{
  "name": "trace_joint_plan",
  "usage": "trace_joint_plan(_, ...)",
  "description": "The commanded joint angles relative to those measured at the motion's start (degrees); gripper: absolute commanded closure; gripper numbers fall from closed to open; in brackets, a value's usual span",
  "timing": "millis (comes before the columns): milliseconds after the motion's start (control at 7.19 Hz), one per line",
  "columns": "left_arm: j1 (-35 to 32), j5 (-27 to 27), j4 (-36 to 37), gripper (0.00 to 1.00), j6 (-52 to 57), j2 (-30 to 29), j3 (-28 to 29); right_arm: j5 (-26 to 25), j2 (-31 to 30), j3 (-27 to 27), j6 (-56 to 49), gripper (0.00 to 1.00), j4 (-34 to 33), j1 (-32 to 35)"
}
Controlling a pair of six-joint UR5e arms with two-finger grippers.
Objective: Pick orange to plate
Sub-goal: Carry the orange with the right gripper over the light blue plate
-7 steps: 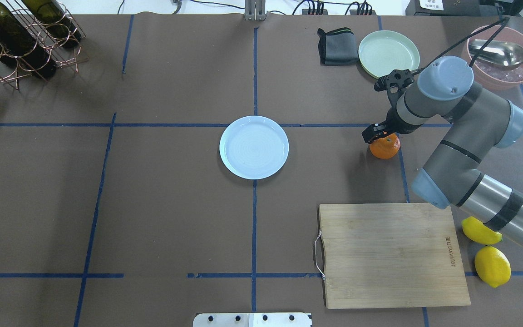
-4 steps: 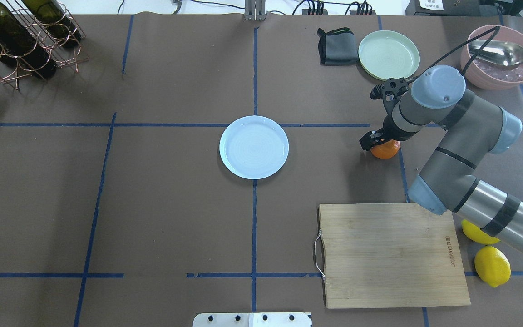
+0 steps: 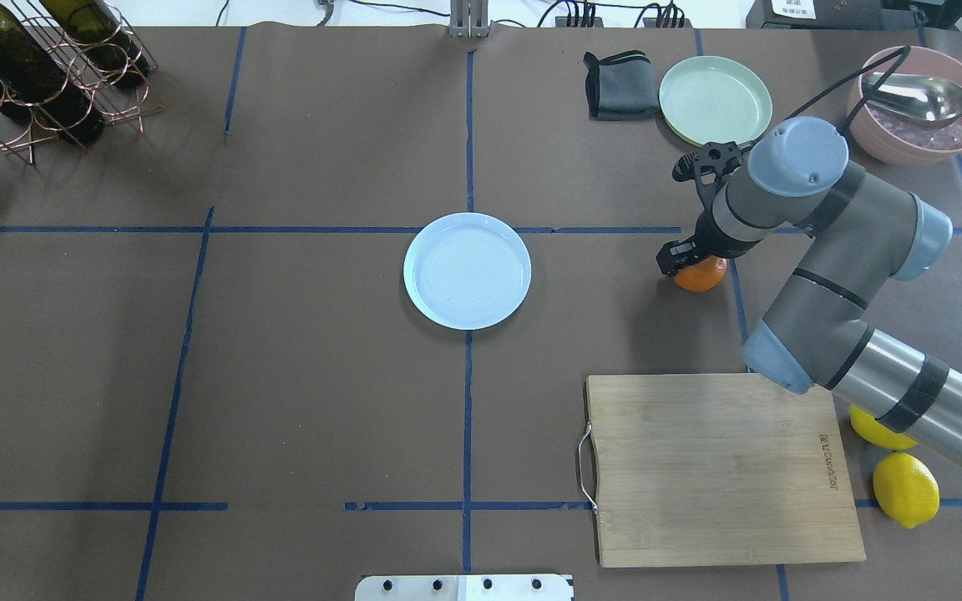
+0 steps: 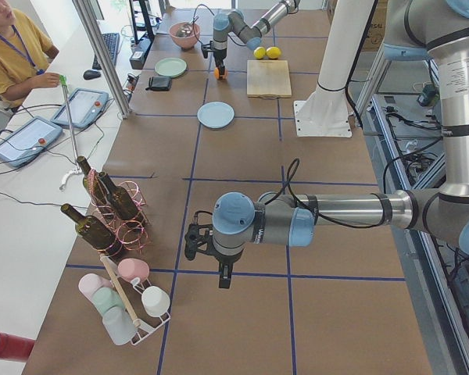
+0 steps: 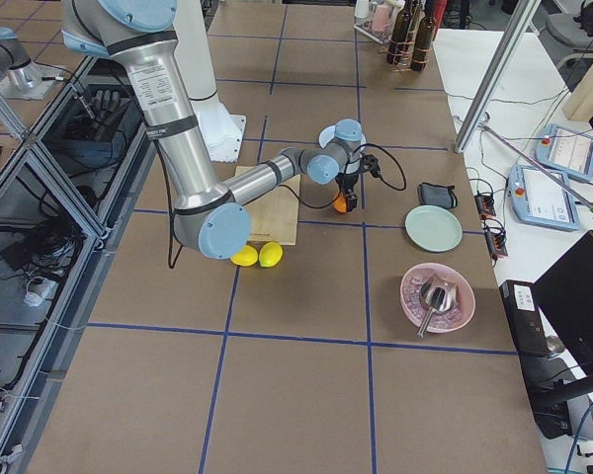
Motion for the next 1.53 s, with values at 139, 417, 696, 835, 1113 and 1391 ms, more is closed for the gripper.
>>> trace_joint_plan(139, 0.0, 0.0, 0.0, 0.00, 0.2, 0.0, -0.1, -0.4, 18.8, -4.6, 9.7, 0.96, -14.1, -2.6)
trace_joint_plan(417, 0.0, 0.0, 0.0, 0.00, 0.3, 0.0, -0.2, -3.9, 32.1, -17.9, 18.6, 0.94, -13.8, -7.3)
trace_joint_plan(696, 0.0, 0.0, 0.0, 0.00, 0.3, 0.1, -0.2, -8.7, 33.4, -21.1, 20.3, 0.94, -13.6, -10.8)
trace_joint_plan(835, 0.0, 0.0, 0.0, 0.00, 0.3, 0.1, -0.1, -10.8, 33.2, -23.1, 20.3, 0.93, -12.5, -11.7)
trace_joint_plan(1113, 0.0, 0.0, 0.0, 0.00, 0.3, 0.1, -0.1, -11.1, 33.4, -23.9, 20.5, 0.84, -10.6, -12.0)
trace_joint_plan(1391, 0.0, 0.0, 0.0, 0.00, 0.3, 0.1, 0.0, -11.1, 33.1, -23.9, 21.8, 0.30, -10.6, -12.6)
